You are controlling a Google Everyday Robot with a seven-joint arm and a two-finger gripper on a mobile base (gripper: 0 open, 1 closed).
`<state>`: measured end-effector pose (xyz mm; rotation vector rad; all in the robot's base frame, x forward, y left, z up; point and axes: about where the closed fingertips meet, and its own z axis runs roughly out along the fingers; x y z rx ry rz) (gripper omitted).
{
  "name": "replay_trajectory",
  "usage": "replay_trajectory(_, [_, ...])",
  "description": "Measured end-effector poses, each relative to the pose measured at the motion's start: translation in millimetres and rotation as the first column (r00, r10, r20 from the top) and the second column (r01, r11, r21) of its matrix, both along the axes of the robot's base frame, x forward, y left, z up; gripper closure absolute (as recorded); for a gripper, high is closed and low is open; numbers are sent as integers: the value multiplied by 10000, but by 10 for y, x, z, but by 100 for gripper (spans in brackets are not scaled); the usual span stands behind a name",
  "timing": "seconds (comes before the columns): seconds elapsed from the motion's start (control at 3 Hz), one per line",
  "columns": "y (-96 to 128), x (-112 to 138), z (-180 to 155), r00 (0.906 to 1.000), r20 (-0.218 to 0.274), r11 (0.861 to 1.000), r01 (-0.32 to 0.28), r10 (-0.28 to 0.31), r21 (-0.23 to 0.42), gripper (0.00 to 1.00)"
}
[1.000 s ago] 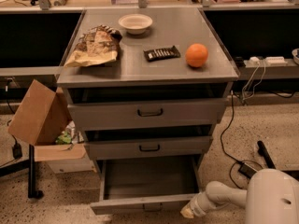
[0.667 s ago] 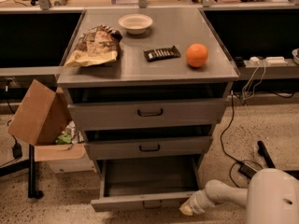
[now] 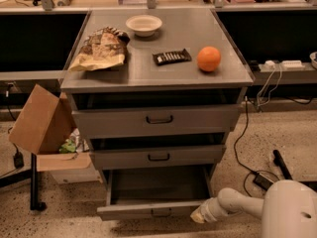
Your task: Close bottom drawer
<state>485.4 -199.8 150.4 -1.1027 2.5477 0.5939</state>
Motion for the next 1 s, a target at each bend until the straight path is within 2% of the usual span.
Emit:
replay_trajectory(0.33, [-12,155,15,9997,223,9999,96,-97,43,100])
replay_trajectory(1.0, [-26,306,43,9989,435,9998,167,-172,114,100])
